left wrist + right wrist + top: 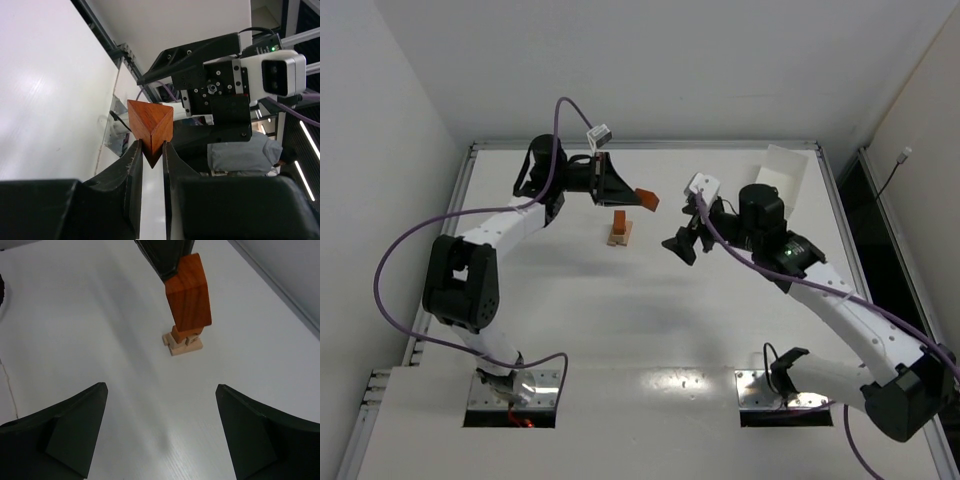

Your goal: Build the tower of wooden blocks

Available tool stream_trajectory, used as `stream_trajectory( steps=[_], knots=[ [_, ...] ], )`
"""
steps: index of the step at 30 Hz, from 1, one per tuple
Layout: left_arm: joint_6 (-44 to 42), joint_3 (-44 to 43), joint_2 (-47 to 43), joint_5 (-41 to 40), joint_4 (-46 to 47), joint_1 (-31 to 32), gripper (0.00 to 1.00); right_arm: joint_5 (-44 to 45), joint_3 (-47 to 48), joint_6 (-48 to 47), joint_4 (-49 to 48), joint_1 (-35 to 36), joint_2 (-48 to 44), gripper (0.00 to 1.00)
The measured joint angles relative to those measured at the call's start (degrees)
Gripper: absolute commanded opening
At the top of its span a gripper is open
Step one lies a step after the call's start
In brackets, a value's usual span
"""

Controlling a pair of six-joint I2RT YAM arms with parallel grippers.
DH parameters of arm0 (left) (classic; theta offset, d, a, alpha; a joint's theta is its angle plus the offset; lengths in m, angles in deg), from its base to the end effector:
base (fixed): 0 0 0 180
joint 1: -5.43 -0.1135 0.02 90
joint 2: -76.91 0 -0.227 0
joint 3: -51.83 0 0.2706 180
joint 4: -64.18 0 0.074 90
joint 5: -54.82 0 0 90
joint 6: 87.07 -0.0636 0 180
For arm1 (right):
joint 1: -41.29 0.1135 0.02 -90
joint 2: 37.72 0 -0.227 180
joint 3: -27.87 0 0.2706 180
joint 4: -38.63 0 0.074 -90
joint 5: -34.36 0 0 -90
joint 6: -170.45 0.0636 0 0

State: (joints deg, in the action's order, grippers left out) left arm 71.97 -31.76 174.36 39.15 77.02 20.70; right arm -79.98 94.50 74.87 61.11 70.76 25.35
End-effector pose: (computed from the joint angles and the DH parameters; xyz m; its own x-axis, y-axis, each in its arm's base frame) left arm 0.3730 -0.1653 0.2721 -0.9398 -0.0049 -0.3417 0.3416 0.0069 -0.9398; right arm 0.2588 0.1764 0.2899 -0.2044 -0.2172 -0.9545 -0.8114 0.5831 0.0410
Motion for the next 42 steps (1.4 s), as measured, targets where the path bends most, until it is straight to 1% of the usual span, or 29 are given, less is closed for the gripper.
stream_trajectory(
  steps=[7,11,13,15,23,28,34,39,42],
  knots=[
    [3.1,1.42,-0.85,1.99,2.05,0.02,0.0,7.13,-0.02,-9.79,-4.0,5.66,-0.37,0.86],
    [3.5,1.42,-0.87,3.34,2.27,0.37,0.0,10.51,-2.08,-15.61,-8.22,6.58,-2.89,0.82],
    [3.21,1.42,-0.9,4.0,2.16,0.61,0.0,11.13,-2.93,-17.49,-9.49,6.64,-3.85,0.82],
    [2.14,1.42,-0.96,4.52,0.79,1.03,0.0,11.13,-3.15,-18.73,-10.25,6.67,-4.02,0.79],
    [-7.91,1.27,-1.2,5.62,-11.04,2.23,0.0,10.1,-3.15,-18.86,-10.99,7.08,-3.78,0.77],
    [-12.02,0.87,-1.2,5.88,-16.31,2.82,0.0,8.85,-2.95,-18.32,-11.06,7.96,-2.23,0.74],
    [-13.51,-0.57,-1.22,5.9,-17.81,2.93,0.0,7.8,-2.78,-16.59,-10.91,9.79,-1.6,0.74],
    [-13.79,-1.09,-1.22,5.84,-18.01,3.17,0.0,7.5,-2.69,-14.53,-10.88,11.67,-1.6,0.69],
    [-13.88,-1.18,-1.22,5.84,-18.23,3.32,0.0,7.43,-2.69,-13.81,-10.88,12.5,-1.57,0.69]
  ],
)
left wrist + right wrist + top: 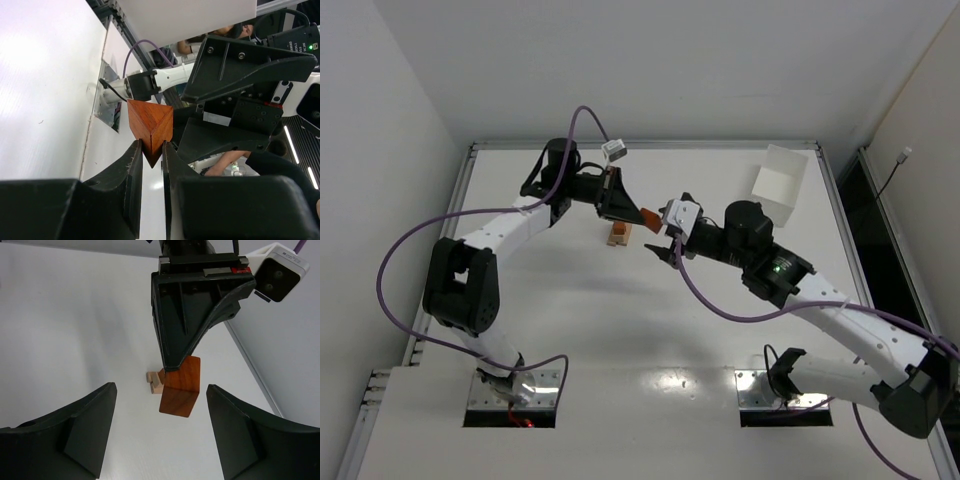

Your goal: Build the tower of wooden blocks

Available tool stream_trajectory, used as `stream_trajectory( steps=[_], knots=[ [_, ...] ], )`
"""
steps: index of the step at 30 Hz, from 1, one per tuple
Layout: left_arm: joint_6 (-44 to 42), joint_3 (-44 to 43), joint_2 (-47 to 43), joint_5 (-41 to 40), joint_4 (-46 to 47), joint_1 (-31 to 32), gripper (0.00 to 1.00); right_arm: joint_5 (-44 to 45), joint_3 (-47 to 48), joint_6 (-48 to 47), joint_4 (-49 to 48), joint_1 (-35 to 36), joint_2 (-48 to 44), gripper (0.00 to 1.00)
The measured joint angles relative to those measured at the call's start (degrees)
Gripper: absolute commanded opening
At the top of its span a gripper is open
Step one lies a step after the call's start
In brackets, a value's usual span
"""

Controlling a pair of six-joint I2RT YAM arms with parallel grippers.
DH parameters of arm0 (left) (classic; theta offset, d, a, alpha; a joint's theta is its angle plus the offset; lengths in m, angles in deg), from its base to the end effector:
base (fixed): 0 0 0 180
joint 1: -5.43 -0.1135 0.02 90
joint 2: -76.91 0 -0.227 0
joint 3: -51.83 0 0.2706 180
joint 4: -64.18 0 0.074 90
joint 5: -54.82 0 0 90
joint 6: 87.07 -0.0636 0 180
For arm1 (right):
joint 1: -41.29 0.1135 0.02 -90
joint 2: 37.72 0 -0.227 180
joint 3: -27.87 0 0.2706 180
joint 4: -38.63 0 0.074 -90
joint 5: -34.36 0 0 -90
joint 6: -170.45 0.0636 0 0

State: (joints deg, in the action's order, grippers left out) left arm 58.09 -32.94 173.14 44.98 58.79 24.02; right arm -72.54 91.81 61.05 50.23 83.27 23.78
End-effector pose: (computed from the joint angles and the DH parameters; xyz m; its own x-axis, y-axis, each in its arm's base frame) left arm 0.3507 -0.1841 0.2608 -0.9352 0.1666 -0.3124 0.3162 -0.0034 -0.9487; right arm 0.2219 0.2246 0.3030 0.1718 -0.2729 -0.9466 -0.8442 0.4545 -0.2843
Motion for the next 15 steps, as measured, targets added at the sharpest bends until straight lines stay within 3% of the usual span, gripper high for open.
stream_trajectory(
  steps=[10,15],
  knots=[
    [0.85,-0.57,0.0,-0.02,0.66,1.01,0.0,1.84,0.26,1.75,-0.04,0.24,1.68,0.65],
    [0.96,-0.94,0.0,0.0,0.92,1.29,0.0,2.84,0.33,2.8,-0.13,0.15,2.19,0.58]
  ],
)
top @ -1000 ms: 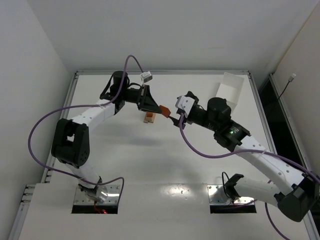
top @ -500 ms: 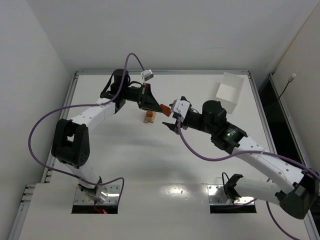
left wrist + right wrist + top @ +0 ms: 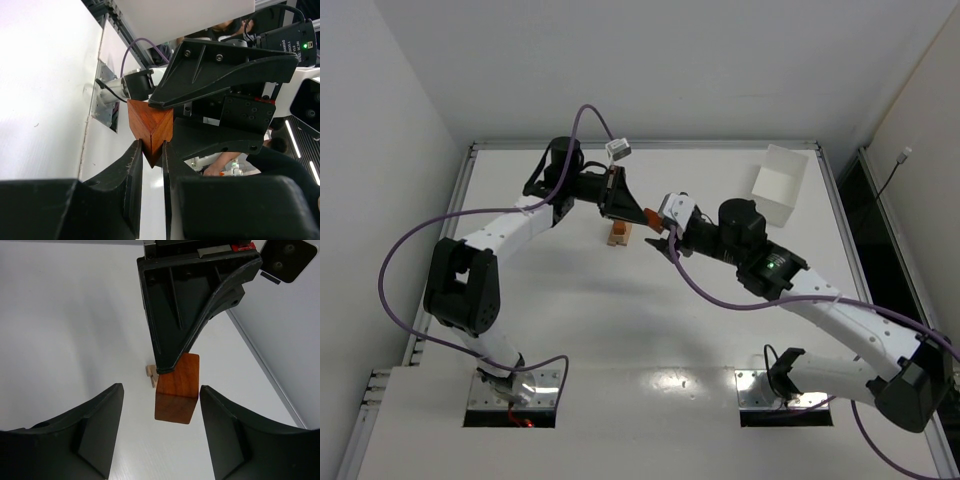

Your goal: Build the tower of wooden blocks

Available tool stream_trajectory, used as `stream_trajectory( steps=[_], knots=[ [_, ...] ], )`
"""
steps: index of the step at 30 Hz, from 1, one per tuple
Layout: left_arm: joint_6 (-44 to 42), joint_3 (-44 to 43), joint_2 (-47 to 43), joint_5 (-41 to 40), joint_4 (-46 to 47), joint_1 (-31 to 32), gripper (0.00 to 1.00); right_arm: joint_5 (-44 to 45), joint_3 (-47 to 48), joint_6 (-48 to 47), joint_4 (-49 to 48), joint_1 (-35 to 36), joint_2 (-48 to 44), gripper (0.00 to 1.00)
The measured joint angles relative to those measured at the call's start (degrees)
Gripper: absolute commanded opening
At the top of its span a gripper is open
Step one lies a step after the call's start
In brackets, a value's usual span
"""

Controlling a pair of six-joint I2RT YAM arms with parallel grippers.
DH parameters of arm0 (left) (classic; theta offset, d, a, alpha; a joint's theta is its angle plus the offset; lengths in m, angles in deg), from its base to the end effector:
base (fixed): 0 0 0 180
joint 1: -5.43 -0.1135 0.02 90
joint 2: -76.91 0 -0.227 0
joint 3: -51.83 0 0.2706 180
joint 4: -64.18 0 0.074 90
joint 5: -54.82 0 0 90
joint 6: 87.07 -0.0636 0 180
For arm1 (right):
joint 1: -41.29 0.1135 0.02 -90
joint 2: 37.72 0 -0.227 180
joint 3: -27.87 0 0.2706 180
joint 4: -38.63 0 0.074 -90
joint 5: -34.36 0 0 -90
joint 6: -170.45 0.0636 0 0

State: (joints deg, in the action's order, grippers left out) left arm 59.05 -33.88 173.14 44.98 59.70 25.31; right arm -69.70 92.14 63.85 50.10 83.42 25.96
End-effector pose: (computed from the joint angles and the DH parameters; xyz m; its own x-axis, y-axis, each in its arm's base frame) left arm 0.3480 -0.1925 0.2678 -0.9270 0.1843 -0.3267 0.3293 -0.0178 -0.9441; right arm 0.2293 0.2283 0.2941 0.1023 -0.2811 -0.9542 -0.8331 0.4999 -0.2366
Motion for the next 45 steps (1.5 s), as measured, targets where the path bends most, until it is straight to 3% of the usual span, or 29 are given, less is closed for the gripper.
stream_trajectory(
  steps=[17,45],
  knots=[
    [0.07,0.0,0.0,-0.15,0.07,0.07,0.0,1.53,0.0,0.35,-0.37,-0.02,0.96,0.49],
    [0.09,0.0,-0.02,-0.44,0.11,1.18,0.0,2.84,0.28,0.33,-0.39,-0.17,1.01,0.48]
  ],
)
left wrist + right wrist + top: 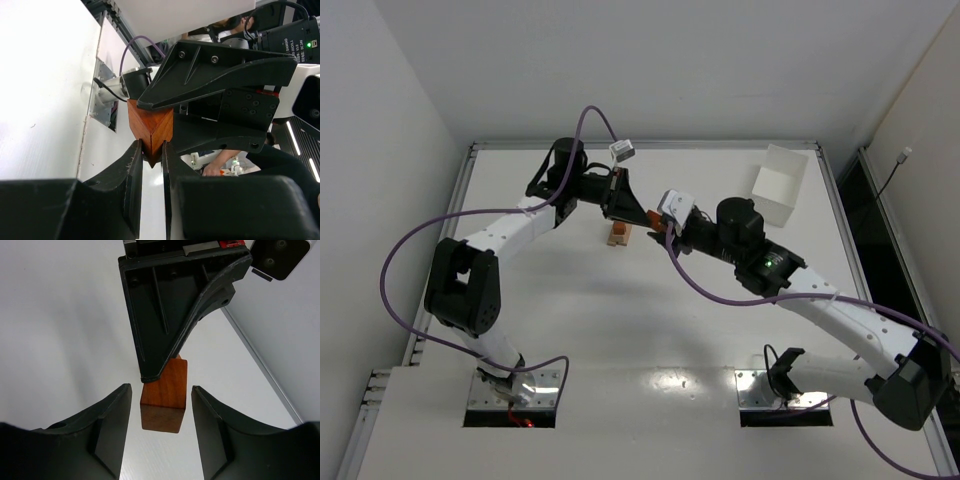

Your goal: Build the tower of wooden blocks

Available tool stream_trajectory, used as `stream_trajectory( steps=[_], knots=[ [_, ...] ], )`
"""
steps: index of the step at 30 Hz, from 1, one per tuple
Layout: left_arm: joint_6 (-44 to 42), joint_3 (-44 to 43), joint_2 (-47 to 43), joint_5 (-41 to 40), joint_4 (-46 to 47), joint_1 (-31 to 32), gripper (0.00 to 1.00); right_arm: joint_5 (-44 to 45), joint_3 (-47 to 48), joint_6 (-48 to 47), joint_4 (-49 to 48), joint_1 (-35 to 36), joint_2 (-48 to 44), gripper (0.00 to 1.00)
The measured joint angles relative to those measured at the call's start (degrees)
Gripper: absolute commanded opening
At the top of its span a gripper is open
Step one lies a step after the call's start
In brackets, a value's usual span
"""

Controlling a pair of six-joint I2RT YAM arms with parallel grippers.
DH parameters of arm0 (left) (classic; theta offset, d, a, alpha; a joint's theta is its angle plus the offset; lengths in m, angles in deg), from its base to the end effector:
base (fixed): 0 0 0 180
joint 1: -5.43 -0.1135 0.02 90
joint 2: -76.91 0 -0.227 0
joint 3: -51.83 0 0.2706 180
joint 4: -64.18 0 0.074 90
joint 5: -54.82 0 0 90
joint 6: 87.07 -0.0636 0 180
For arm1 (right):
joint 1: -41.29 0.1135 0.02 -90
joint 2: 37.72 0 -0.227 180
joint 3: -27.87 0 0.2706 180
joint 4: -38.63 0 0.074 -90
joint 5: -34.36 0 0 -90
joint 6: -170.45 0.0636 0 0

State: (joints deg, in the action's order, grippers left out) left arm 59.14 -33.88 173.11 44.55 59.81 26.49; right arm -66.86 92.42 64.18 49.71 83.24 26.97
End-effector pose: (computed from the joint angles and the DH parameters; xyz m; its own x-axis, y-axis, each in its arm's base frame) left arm 0.3443 -0.1997 0.2680 -0.9240 0.1970 -0.3278 0.3303 -0.0210 -0.9436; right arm 0.2352 0.2280 0.2915 0.0846 -0.2935 -0.9522 -0.8063 0.5414 -0.2385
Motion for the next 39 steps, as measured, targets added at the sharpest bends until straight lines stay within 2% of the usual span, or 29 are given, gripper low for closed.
stream_trajectory(
  steps=[7,39],
  knots=[
    [-0.02,0.02,0.0,-0.02,0.0,0.0,0.0,0.55,0.09,0.0,0.09,-1.03,0.0,0.45],
    [-0.04,0.02,1.73,-0.57,0.31,0.0,0.0,0.24,1.01,-0.22,2.86,-1.77,-1.7,0.45]
  ],
)
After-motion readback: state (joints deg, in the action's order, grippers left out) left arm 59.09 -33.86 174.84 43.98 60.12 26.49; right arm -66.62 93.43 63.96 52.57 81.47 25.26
